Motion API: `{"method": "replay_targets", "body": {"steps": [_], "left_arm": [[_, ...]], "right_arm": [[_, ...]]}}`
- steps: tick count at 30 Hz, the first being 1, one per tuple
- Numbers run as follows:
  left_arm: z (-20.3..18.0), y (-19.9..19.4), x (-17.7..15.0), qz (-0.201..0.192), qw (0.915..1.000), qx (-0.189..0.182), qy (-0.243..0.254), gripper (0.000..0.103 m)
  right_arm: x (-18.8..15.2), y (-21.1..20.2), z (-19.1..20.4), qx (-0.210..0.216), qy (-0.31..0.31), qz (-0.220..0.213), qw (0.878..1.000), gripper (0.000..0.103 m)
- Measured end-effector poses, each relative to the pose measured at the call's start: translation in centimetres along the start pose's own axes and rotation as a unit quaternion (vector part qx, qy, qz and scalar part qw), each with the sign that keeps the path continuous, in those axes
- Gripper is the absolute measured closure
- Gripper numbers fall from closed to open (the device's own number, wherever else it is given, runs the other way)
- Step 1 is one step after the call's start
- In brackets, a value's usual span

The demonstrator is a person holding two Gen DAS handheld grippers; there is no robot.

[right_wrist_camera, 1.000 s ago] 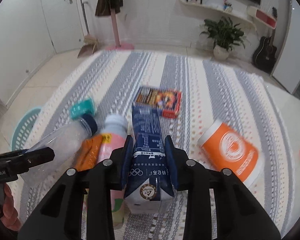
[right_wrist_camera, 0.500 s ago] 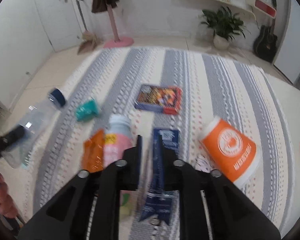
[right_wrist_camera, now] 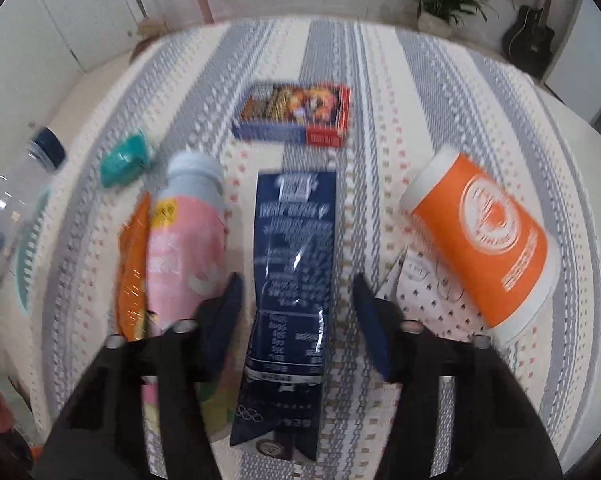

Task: Collect trash
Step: 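Carry the bottle and carton over the blue basket and release them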

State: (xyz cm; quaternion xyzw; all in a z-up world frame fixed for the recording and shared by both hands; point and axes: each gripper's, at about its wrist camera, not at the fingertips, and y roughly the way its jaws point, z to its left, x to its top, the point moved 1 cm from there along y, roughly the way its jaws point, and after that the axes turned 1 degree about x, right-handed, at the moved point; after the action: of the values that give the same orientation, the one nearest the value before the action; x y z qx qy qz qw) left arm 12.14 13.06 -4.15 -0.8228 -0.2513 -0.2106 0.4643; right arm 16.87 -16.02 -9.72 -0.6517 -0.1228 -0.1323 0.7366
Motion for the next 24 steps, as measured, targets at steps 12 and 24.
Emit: {"method": "replay_targets", "body": {"steps": [12, 24], "left_arm": [[4.6, -6.6, 2.5, -0.087, 0.9950, -0.013, -0.047, 0.049], [13.6, -15.9, 2.8, -0.181, 0.9747, 0.053, -0.120, 0.049]], "right_arm": [[3.5, -8.3, 6.2, -0.022, -0.060, -0.116, 0.991, 0.075], [4.8, -12.4, 26.0, 0.046, -0.207, -0.177, 0.961, 0.075]]}}
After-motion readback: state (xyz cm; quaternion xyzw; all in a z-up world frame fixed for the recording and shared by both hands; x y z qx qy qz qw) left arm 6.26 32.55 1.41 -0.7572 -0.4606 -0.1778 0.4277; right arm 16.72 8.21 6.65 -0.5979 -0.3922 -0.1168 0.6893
